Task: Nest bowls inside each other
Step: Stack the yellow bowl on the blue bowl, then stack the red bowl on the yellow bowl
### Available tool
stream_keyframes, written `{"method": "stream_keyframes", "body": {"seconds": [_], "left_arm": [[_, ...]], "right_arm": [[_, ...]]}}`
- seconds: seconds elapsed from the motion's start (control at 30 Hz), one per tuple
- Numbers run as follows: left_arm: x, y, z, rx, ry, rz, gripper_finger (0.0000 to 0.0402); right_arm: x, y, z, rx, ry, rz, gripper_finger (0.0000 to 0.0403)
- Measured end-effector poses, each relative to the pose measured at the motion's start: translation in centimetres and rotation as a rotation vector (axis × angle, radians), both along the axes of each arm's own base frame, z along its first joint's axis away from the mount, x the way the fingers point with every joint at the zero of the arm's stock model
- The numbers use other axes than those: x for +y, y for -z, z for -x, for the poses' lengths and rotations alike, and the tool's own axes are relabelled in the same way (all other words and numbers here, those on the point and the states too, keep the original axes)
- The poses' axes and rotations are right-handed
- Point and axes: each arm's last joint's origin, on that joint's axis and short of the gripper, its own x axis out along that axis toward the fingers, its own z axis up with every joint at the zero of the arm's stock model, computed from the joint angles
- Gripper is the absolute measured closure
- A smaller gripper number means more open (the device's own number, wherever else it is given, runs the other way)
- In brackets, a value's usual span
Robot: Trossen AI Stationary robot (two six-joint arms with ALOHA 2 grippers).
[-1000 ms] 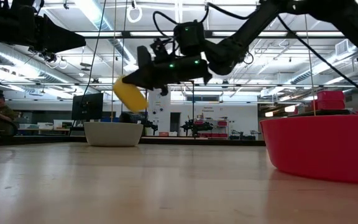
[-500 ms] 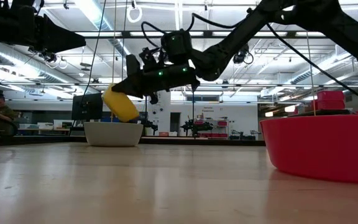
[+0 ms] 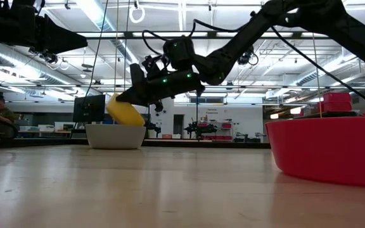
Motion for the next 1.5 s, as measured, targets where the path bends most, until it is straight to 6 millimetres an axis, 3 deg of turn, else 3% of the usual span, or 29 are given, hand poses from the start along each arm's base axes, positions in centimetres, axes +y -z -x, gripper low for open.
{"method": "stream_keyframes", "body": {"seconds": [0.27,0.63,0.8,1.03,1.37,1.5], "left_arm": [[0.0,0.0,0.0,0.0,0.0,0.0,0.0174],[0.0,0.0,0.0,0.001,0.0,0.0,0.0174],[0.0,0.0,0.0,0.001,0.0,0.0,0.0174],[0.0,0.0,0.0,0.001,0.0,0.0,0.0174],[0.0,0.2,0.0,0.012,0.001,0.011,0.0174],[0.0,0.2,0.0,0.014,0.001,0.012,0.0174]], "right_arm": [[-0.1,0.1,0.0,0.005,0.026,0.007,0.0388],[-0.1,0.3,0.1,0.028,-0.005,-0.007,0.026],[-0.2,0.3,0.1,0.025,-0.005,-0.006,0.0225],[0.3,0.3,0.0,0.024,-0.03,-0.008,0.0228],[4.9,-0.3,-0.5,0.078,-0.147,0.106,0.0247],[6.4,-0.6,0.4,0.09,-0.108,0.142,0.0241]]}}
